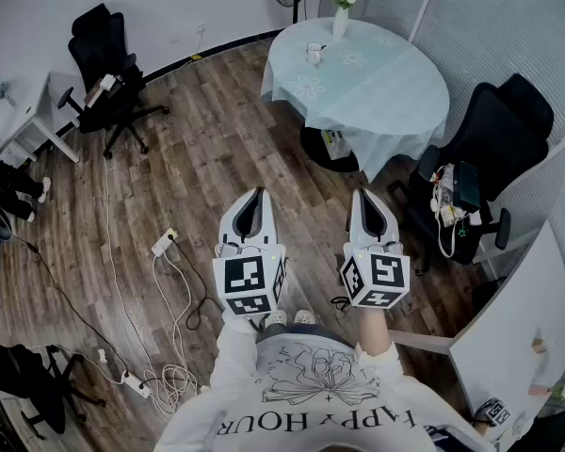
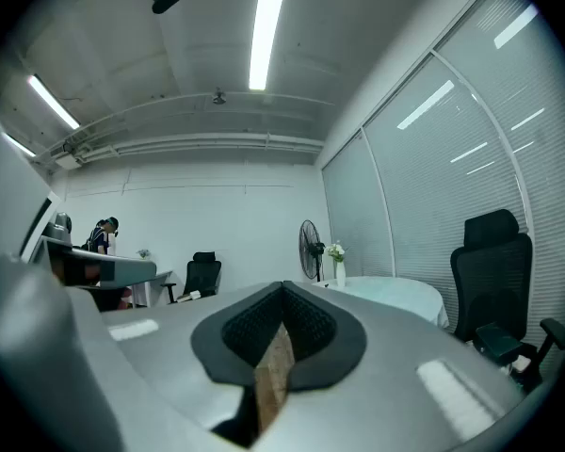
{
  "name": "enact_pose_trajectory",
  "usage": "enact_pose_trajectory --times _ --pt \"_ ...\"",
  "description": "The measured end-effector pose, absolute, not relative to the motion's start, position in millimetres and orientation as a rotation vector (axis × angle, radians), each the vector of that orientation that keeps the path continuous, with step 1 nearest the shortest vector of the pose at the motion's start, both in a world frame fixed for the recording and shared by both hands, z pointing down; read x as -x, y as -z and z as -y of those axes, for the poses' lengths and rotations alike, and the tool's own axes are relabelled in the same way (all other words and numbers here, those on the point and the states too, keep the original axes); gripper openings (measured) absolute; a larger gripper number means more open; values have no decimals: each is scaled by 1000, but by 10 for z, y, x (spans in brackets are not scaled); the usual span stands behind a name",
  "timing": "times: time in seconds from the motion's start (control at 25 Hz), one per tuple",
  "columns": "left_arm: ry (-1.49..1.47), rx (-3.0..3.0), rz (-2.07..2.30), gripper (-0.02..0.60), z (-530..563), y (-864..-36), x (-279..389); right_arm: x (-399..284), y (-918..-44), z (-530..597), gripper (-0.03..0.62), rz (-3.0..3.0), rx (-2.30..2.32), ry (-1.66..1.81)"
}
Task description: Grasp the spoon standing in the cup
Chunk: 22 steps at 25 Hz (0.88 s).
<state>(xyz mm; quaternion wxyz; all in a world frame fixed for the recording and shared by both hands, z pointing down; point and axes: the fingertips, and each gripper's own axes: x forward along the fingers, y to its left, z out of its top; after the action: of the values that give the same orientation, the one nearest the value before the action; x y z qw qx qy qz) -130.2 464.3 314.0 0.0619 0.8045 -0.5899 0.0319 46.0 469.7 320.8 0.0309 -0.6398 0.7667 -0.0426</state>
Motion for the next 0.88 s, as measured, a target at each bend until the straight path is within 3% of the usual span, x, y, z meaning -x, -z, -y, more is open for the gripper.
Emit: enact_pose_trajectory --times 0.88 --pt "-97 -2379 1858 7 -4546 -3202 1078 -734 -3289 -4519 11 -2402 1878 142"
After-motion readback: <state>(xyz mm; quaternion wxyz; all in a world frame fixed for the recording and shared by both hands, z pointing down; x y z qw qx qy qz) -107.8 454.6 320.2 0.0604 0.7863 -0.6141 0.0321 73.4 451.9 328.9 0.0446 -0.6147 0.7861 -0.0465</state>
